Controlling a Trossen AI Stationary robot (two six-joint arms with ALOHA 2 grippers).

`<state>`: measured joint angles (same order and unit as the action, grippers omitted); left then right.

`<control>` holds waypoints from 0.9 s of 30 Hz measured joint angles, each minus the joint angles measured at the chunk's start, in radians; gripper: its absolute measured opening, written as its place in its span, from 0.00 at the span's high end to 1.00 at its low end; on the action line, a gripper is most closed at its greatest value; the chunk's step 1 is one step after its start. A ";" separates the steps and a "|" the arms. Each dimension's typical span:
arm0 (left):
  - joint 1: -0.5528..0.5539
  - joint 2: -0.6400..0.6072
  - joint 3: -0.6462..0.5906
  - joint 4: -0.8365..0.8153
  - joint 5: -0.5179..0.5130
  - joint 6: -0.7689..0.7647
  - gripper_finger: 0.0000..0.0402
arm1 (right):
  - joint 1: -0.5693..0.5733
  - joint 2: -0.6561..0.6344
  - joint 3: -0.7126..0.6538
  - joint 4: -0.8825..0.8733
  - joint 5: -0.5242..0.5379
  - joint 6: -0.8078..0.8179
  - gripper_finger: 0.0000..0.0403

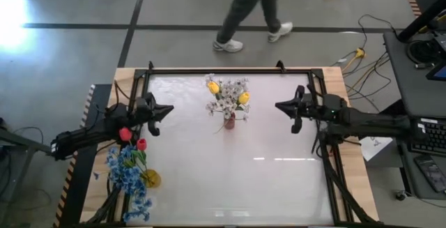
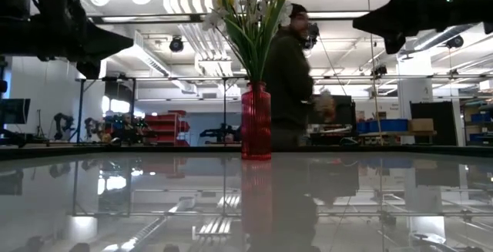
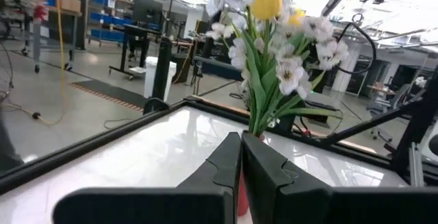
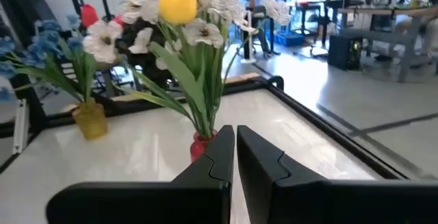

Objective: Sort flowers into vase by color
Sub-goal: Return to Home Position

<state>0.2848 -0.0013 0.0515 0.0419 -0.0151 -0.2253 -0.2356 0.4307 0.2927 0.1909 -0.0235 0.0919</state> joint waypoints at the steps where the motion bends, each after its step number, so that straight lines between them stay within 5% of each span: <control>1: -0.005 0.002 -0.015 0.021 0.000 0.003 1.00 | 0.000 -0.019 -0.009 0.001 -0.002 -0.006 0.97; 14: -0.135 0.001 -0.041 0.073 -0.039 -0.002 1.00 | 0.002 -0.255 -0.135 -0.071 -0.045 0.061 0.97; 19: -0.222 0.001 -0.041 0.071 -0.202 0.102 1.00 | 0.002 -0.379 -0.166 -0.167 -0.048 0.015 0.97; 27: -0.256 0.024 -0.041 0.000 -0.122 0.062 1.00 | 0.018 -0.403 -0.263 -0.091 -0.115 0.047 0.97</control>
<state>0.0288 0.0229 0.0101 0.0420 -0.1373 -0.1629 -0.2172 0.0277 0.0299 0.0994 -0.1381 0.1393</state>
